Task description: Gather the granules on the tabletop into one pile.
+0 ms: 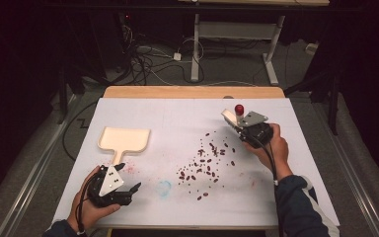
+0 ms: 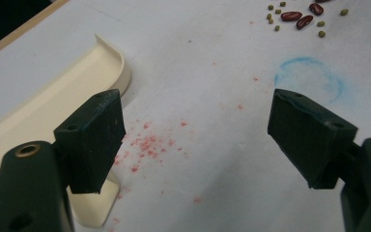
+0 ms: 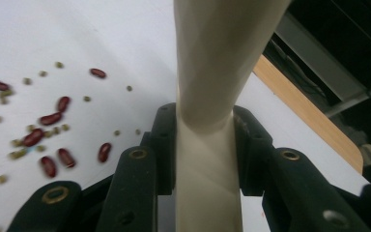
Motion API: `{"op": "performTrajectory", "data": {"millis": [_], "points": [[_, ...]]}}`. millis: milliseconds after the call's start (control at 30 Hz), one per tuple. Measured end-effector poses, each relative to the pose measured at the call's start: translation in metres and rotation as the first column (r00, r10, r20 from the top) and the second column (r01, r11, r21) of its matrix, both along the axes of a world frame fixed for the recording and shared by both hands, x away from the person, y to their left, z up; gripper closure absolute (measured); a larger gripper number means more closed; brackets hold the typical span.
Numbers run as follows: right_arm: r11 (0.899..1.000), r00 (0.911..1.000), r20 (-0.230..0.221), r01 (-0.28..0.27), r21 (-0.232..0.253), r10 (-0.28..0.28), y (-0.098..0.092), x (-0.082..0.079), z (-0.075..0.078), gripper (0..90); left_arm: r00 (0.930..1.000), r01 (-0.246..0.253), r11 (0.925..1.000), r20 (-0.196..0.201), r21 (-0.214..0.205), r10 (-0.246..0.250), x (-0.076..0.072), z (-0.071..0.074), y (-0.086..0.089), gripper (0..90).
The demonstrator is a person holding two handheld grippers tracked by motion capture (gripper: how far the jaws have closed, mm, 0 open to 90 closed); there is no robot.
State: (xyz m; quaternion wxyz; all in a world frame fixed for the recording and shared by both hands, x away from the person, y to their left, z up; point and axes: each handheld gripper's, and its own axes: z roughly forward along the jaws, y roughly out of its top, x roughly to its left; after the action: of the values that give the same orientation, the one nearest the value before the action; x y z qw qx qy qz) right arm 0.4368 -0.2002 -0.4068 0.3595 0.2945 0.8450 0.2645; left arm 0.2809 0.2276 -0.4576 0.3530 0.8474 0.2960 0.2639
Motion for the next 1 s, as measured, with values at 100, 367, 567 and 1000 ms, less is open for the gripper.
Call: {"op": "performTrajectory", "data": {"millis": [100, 367, 567, 1000], "points": [[1.000, 0.9999, -0.011, -0.002, -0.018, 0.002, 0.013, 0.014, -0.013, 67.7, 1.0000, 0.003, 1.0000, -0.003, 0.001, -0.003, 0.000, -0.001, 0.000, 20.0], [0.998, 0.9975, -0.038, -0.060, 0.005, 0.060, 0.044, 0.014, -0.025, 67.6, 0.9999, 0.001, 1.0000, -0.011, 0.008, -0.001, -0.006, -0.002, 0.000, 20.0], [0.985, 0.9845, -0.039, -0.170, 0.035, 0.171, 0.057, 0.002, -0.026, 67.5, 1.0000, 0.005, 1.0000, -0.008, 0.008, -0.005, -0.006, -0.001, -0.001, 20.0], [0.907, 0.9043, -0.086, -0.421, -0.010, 0.418, 0.067, -0.040, -0.021, 67.4, 0.9998, 0.016, 0.9996, -0.010, 0.024, -0.016, -0.011, 0.000, 0.000, 20.0]]}}
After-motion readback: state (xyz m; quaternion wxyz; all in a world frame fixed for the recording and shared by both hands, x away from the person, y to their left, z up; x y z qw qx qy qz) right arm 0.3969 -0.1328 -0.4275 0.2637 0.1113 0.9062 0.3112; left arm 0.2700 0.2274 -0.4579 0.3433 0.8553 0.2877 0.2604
